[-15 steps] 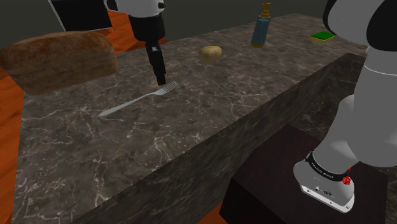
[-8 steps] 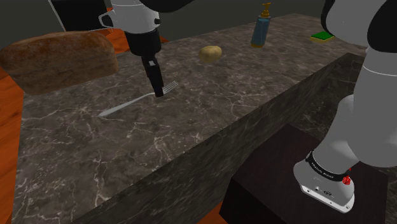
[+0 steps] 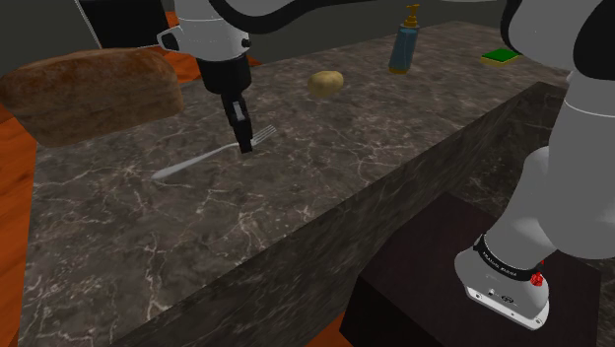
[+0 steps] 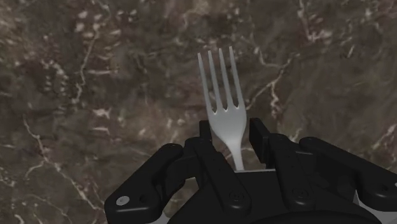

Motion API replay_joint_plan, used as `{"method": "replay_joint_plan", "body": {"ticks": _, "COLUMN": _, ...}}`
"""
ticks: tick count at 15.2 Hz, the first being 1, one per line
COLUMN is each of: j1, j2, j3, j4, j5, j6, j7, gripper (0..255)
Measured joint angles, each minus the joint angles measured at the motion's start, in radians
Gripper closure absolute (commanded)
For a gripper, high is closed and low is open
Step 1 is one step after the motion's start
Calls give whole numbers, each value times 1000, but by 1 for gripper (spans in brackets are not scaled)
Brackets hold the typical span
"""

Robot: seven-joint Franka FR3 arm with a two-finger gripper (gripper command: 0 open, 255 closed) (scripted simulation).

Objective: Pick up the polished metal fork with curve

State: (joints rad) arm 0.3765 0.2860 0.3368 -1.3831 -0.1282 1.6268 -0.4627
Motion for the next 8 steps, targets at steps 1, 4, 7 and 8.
{"method": "replay_joint_plan", "body": {"ticks": 1, "j1": 0, "j2": 0, "j3": 0, "j4": 0, "j5": 0, "j6": 0, "j7": 0, "gripper": 255}}
{"method": "replay_joint_plan", "body": {"ticks": 4, "j1": 0, "j2": 0, "j3": 0, "j4": 1, "j5": 0, "j6": -1, "j7": 0, "gripper": 255}}
{"method": "replay_joint_plan", "body": {"ticks": 7, "j1": 3, "j2": 9, "j3": 0, "j4": 25, "j5": -3, "j6": -19, "j7": 1, "gripper": 255}}
{"method": "replay_joint_plan", "body": {"ticks": 8, "j1": 4, "j2": 12, "j3": 0, "j4": 40, "j5": -4, "j6": -32, "j7": 1, "gripper": 255}}
